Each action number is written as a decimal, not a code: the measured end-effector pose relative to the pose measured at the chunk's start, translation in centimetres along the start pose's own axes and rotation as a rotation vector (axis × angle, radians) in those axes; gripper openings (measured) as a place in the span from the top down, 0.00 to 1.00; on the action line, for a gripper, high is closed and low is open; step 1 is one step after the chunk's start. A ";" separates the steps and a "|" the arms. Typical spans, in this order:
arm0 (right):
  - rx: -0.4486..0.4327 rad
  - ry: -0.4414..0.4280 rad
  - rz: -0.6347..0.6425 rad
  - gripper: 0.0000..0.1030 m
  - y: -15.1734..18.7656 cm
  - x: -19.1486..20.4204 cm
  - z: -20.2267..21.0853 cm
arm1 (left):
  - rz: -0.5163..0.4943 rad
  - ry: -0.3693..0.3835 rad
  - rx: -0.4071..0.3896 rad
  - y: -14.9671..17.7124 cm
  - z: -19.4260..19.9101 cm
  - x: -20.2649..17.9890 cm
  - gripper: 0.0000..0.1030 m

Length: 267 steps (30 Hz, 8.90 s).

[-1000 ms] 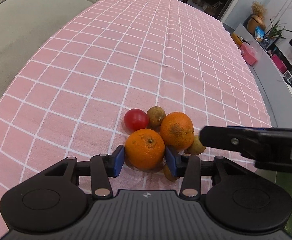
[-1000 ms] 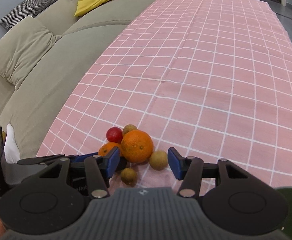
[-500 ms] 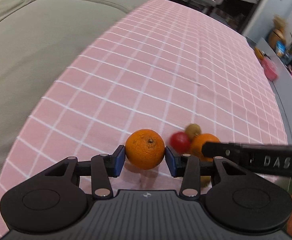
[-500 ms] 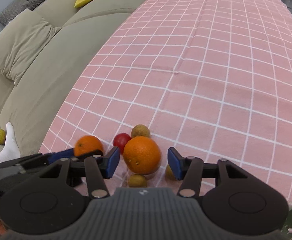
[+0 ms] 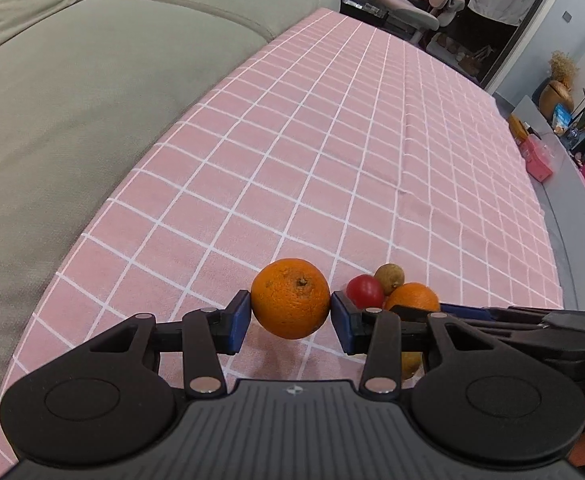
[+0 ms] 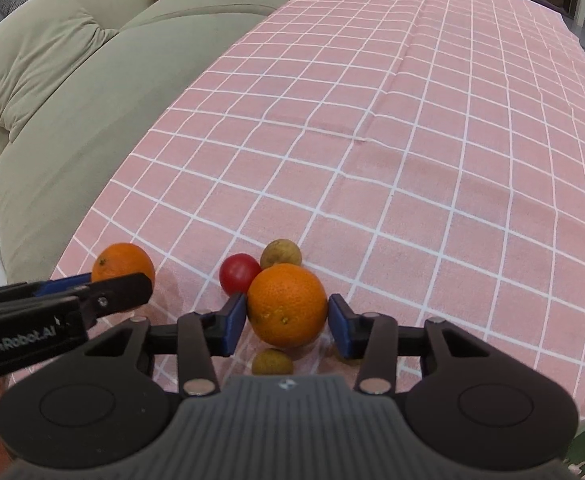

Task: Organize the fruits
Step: 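Grasp an orange with the left tool while the right tool grasps another orange, then carry both held oranges with both tools over the green colander, then open both tools to release the oranges into the colander, then move both tools back toward the red tomato and small brown fruits, then grasp the red tomato with the left tool while the right tool grasps a brown fruit, then carry the tomato and brown fruit with both tools over the colander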

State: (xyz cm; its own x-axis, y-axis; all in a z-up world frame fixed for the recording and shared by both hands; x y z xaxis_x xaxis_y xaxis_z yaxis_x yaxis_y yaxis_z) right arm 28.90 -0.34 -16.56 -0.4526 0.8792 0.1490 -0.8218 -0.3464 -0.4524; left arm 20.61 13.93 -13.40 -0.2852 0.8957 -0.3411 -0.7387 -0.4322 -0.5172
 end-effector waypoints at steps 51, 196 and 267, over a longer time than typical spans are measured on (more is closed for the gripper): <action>-0.165 0.198 -0.194 0.60 14.1 -15.0 20.7 | -0.481 0.398 0.237 7.5 1.2 -22.9 0.53; 0.093 0.035 0.048 0.77 1.4 -3.5 -0.2 | -0.191 0.095 0.056 0.4 -6.9 -4.3 0.69; 0.148 0.080 0.182 0.77 16.9 -13.4 17.0 | -0.705 0.438 0.458 14.2 2.0 -24.7 0.72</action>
State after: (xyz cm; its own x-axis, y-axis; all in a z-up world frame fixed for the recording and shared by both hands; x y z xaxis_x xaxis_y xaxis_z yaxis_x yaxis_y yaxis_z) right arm 15.22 -23.59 -11.21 -0.5738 0.8190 0.0043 -0.7737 -0.5404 -0.3307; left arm 15.97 -14.10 -10.78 0.5041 0.7755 -0.3802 -0.8477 0.3600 -0.3895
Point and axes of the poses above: each gripper's, at about its wrist camera, not at the fingertips, and z roughly against the way its jaws point, x to its left, y to its underside, the point moved 5 cm from there along -z, roughly the way its jaws point, and after that the axes turned 6 degrees about y, right-handed, at the moved point
